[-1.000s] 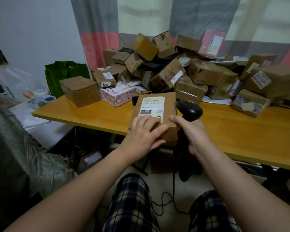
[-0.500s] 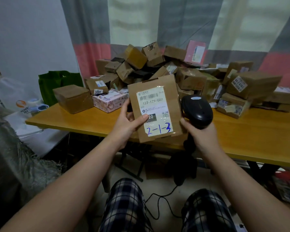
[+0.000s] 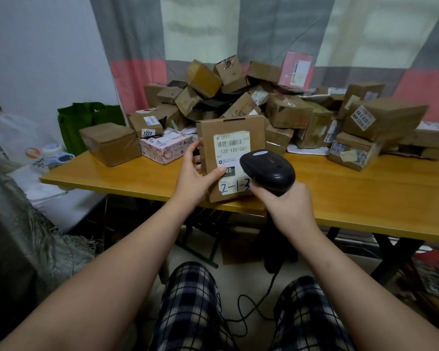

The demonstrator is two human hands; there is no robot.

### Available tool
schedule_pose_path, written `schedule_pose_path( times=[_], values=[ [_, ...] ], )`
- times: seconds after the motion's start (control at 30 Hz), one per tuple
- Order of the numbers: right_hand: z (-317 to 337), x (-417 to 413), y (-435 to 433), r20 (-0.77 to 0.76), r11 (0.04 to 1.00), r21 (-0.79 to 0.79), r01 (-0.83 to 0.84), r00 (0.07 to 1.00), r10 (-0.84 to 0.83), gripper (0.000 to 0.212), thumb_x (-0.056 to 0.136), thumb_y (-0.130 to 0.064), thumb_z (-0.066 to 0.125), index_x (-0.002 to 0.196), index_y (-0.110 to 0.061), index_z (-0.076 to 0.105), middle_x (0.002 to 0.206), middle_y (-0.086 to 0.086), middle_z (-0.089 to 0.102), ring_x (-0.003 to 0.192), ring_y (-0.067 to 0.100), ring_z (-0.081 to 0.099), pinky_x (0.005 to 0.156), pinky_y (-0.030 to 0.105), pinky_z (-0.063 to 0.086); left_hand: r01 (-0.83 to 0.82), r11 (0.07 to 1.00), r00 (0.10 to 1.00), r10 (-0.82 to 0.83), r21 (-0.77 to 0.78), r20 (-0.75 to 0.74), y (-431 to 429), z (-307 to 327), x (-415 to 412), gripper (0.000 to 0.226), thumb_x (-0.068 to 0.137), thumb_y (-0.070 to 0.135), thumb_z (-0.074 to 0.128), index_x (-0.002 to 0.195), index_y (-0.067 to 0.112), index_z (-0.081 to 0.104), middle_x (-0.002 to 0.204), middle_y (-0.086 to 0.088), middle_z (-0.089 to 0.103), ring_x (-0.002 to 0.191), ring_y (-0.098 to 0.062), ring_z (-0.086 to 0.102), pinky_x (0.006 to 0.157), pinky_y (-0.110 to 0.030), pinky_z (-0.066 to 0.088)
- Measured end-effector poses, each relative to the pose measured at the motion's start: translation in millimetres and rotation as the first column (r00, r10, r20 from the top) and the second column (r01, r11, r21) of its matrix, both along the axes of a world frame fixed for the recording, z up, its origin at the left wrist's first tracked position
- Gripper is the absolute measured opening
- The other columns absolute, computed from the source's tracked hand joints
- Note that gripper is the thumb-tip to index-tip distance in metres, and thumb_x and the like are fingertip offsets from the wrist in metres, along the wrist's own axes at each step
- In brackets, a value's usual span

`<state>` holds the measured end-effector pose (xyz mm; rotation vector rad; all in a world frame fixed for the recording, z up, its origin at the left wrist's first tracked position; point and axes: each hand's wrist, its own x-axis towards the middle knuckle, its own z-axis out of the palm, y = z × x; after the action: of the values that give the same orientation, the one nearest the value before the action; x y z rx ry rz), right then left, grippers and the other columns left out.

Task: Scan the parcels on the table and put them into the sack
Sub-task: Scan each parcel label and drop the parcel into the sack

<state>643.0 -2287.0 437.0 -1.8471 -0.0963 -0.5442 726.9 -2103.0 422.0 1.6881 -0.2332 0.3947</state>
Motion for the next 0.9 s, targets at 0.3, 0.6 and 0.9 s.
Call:
schedule_pose_path(
  times=[0.3,0.6,0.9],
  values=[
    [10.0,-3.8,2.4,0.023,0.999,-0.027,-0.041,0.999,0.041,0.019,0.077,-0.031,0.077,0.084,-0.039,0.061,0.077,-0.016,0.064,0.075,-0.004,0.06,0.058,0.005,0.04,-0.026,0.998,1.0,0.026,0.054,-0.012,-1.5,2.1,4.0,0.085,0.078,0.019,0.079,0.144,0.026,0.027,0.111,0.017,0.051,0.102,0.0,0.053,0.067,-0.008,0.048],
    [12.1,-7.4,1.0,0.047,0.996,0.001,-0.089,0.995,0.089,0.017,0.08,-0.027,0.074,0.086,-0.037,0.062,0.081,-0.015,0.065,0.077,-0.007,0.061,0.06,0.005,0.042,-0.032,0.998,0.999,0.034,0.06,-0.028,-2.4,2.9,3.2,0.083,0.079,0.018,0.077,0.144,0.027,0.026,0.11,0.019,0.048,0.1,0.004,0.05,0.066,-0.007,0.047],
    [10.5,-12.5,5.1,0.066,0.994,-0.026,-0.104,0.992,0.106,0.019,0.078,-0.025,0.076,0.079,-0.039,0.063,0.077,-0.015,0.067,0.077,-0.006,0.062,0.065,0.013,0.049,-0.031,0.999,0.995,0.035,0.044,-0.092,0.9,3.0,6.5,0.087,0.073,0.019,0.082,0.144,0.016,0.031,0.116,0.009,0.053,0.106,-0.003,0.054,0.083,-0.02,0.052]
  ],
)
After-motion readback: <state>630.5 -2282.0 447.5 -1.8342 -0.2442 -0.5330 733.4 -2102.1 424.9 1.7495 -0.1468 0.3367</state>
